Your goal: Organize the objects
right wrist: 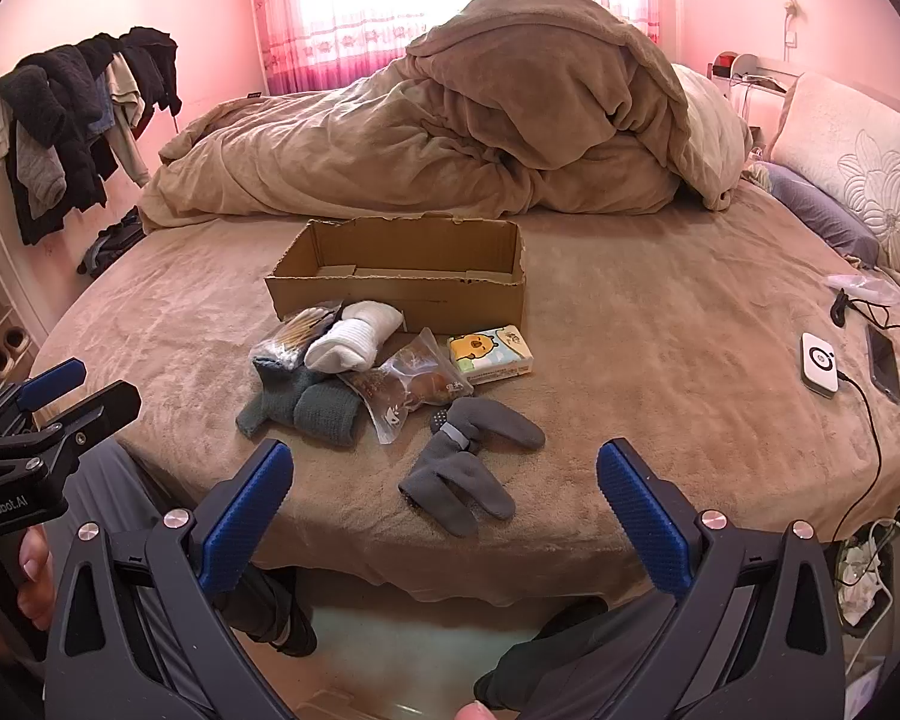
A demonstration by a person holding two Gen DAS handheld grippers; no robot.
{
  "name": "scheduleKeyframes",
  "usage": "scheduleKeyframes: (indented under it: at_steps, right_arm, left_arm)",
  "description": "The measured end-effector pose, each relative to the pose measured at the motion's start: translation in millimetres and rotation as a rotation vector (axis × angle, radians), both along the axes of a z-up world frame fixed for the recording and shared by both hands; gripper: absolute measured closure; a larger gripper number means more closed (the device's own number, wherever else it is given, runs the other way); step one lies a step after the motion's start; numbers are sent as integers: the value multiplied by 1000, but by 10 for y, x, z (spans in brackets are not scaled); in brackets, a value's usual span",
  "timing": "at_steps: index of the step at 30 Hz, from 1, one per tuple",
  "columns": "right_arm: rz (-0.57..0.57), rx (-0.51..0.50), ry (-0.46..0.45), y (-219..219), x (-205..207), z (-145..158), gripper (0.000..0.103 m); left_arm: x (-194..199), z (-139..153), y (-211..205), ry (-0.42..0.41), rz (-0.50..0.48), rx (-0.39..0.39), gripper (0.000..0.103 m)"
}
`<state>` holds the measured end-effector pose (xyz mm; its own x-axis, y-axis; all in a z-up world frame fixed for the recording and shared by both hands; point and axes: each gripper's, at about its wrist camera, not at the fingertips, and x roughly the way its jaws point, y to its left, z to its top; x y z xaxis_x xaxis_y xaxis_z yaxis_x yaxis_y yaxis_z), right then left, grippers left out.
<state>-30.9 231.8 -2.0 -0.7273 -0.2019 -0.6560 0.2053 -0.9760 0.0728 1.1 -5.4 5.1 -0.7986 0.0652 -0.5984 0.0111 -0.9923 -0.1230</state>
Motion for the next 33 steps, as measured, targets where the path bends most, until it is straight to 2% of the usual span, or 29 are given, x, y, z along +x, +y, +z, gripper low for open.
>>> scheduleKeyframes:
  at_steps: [33]
  right_arm:
    - [-13, -9, -7, 42, -42, -26, 0]
  left_arm:
    - [4, 9, 15, 10, 0, -10, 1]
